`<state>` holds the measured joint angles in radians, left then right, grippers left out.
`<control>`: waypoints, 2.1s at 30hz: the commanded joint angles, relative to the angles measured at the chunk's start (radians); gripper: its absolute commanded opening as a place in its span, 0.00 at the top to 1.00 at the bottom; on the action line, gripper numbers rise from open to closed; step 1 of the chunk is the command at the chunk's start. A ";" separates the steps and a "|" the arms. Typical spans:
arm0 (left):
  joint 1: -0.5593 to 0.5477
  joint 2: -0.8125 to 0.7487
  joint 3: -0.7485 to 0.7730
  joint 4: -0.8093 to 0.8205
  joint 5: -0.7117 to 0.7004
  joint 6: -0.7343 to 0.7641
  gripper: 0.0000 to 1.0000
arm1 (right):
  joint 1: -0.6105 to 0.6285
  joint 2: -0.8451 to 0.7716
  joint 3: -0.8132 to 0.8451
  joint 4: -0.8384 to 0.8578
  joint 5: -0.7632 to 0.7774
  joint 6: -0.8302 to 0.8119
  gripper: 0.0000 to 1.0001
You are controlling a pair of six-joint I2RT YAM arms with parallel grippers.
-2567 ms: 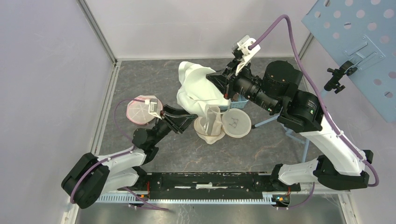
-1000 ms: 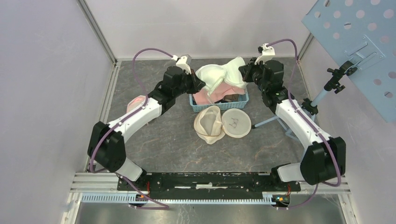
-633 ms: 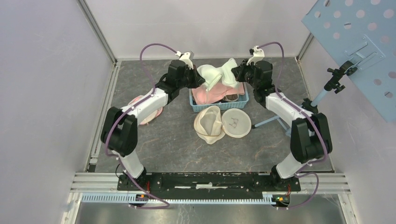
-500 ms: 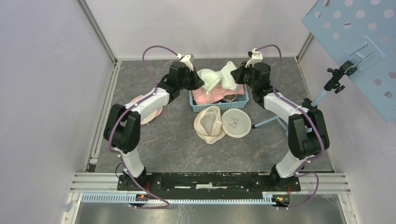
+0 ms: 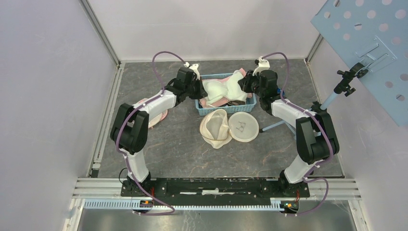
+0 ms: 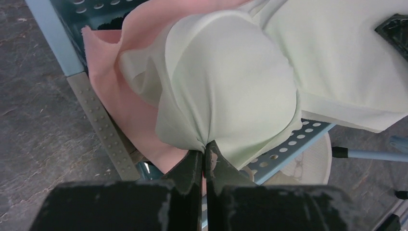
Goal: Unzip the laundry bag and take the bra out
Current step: Place the bra in the bin, then pick up the laundry bag at the center of the board.
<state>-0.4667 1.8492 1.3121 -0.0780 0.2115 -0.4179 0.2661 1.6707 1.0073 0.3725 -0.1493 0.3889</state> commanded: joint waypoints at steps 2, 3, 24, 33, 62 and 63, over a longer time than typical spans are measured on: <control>0.011 -0.028 0.072 -0.089 -0.012 0.078 0.75 | 0.000 -0.060 -0.011 -0.017 0.034 -0.024 0.64; 0.013 -0.038 0.075 -0.100 -0.018 0.080 0.69 | 0.000 -0.071 -0.005 -0.030 0.043 -0.030 0.61; -0.031 -0.121 0.172 -0.178 -0.091 0.185 0.20 | 0.062 -0.054 0.226 -0.313 0.154 -0.205 0.60; -0.045 0.026 0.227 -0.153 -0.128 0.116 0.20 | 0.062 0.095 0.277 -0.341 0.198 -0.213 0.79; -0.039 -0.240 0.144 -0.281 -0.002 0.085 0.07 | 0.063 -0.248 0.207 -0.467 0.037 -0.233 0.48; -0.041 -0.269 0.113 -0.276 0.006 0.083 0.08 | 0.063 -0.301 0.155 -0.469 0.035 -0.233 0.48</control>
<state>-0.5053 1.6825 1.5208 -0.3424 0.1383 -0.3058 0.3290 1.5162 1.2964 -0.0734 -0.0872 0.1726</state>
